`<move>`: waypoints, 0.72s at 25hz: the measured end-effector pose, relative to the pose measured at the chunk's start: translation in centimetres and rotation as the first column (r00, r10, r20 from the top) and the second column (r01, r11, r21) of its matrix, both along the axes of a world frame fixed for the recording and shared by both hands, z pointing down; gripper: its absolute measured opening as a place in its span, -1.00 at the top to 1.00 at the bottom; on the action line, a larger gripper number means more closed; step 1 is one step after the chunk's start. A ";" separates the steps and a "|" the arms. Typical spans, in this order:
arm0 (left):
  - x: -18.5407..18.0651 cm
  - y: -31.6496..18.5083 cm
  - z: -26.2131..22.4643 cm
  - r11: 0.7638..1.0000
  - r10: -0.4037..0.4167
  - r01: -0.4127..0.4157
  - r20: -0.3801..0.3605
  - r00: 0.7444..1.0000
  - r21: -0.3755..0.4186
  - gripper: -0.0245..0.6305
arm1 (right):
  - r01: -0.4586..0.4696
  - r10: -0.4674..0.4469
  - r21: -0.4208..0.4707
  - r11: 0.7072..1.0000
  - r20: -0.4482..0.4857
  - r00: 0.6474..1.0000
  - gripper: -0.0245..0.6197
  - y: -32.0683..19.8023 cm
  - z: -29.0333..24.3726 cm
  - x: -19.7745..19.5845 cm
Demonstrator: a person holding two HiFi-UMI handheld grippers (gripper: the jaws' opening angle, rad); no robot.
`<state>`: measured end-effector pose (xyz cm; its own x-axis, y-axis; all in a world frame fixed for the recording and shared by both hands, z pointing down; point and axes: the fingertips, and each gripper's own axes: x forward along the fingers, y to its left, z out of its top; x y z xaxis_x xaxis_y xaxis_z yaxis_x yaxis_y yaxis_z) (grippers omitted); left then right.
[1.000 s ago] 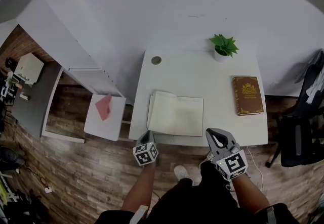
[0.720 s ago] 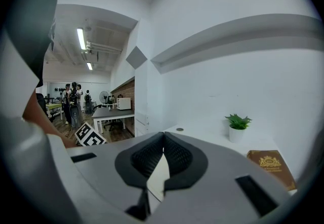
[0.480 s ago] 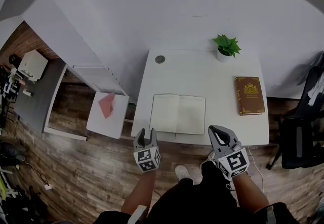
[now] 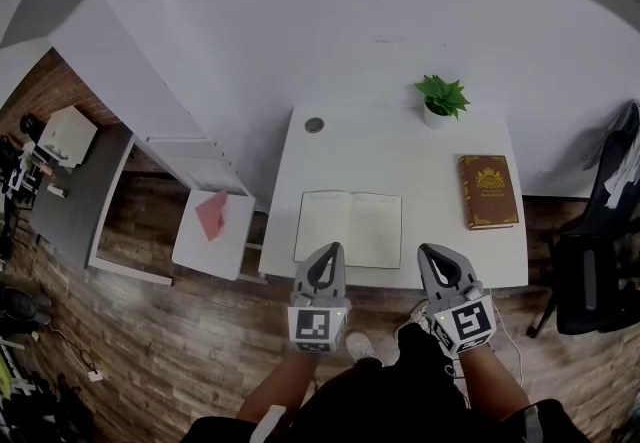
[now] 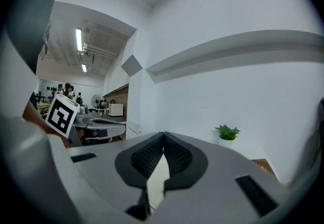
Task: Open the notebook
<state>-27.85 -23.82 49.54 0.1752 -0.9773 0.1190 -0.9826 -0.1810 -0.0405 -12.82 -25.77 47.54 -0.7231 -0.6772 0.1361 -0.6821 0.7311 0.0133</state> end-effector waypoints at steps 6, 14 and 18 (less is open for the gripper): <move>3.1 0.4 0.3 0.994 0.104 -0.104 -0.001 0.995 -0.035 0.91 | -0.067 0.069 0.050 0.997 -0.027 0.997 0.92 -0.3 -0.9 1.5; 3.1 0.5 1.1 0.992 0.103 -0.103 0.002 0.995 -0.070 0.90 | -0.110 0.109 0.064 0.992 0.020 0.994 0.92 -0.3 -1.6 2.2; 3.0 0.7 1.5 0.992 0.102 -0.102 -0.001 0.995 -0.078 0.90 | -0.115 0.114 0.066 0.991 0.019 0.993 0.92 -0.3 -1.4 2.2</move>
